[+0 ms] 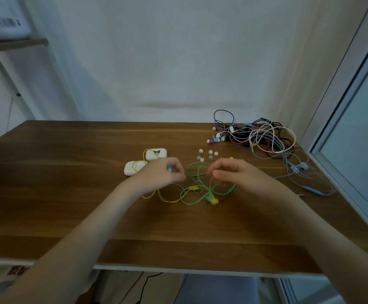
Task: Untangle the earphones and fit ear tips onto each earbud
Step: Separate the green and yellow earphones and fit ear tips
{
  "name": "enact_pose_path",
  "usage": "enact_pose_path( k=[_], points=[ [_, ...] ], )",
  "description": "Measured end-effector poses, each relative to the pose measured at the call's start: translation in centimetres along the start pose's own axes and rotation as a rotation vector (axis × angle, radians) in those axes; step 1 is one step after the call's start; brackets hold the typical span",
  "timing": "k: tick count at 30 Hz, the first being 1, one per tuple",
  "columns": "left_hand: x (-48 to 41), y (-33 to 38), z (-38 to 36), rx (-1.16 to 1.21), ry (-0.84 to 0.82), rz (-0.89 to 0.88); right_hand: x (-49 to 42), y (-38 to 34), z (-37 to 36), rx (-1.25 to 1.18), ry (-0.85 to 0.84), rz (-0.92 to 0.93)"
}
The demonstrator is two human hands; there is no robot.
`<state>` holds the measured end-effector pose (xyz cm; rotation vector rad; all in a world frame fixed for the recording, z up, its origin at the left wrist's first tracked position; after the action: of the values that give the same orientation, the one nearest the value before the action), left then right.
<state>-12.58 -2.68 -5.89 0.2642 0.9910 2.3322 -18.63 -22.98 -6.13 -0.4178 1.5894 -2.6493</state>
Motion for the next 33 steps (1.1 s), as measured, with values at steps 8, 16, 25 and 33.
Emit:
enact_pose_path(
  k=[8, 16, 25, 33],
  points=[
    [1.1, -1.1, -0.1, -0.376, -0.246, -0.039, -3.6, 0.1, -1.7, 0.43, 0.299, -0.011],
    [1.1, -2.0, 0.6, -0.418, -0.314, -0.035, -4.3, -1.3, -4.0, 0.675, 0.005, -0.056],
    [2.1, -2.9, 2.1, -0.619, -0.447, 0.005, -3.7, -3.0, -3.1, -0.113, 0.2, 0.008],
    [1.9, -1.8, 3.4, -0.436, -0.283, 0.093, -3.1, -5.7, -1.7, -0.628, 0.303, 0.166]
  ],
)
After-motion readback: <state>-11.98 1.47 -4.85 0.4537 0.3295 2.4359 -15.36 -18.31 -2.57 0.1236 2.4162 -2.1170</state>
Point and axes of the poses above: each hand's wrist, its own x-axis away from the middle knuckle, its own z-axis out of the back of the hand, y = z × x, the point moved 3 cm from there along -x, towards the middle knuckle, and after that the axes turned 10 degrees about -z, right-handed, at the moved point
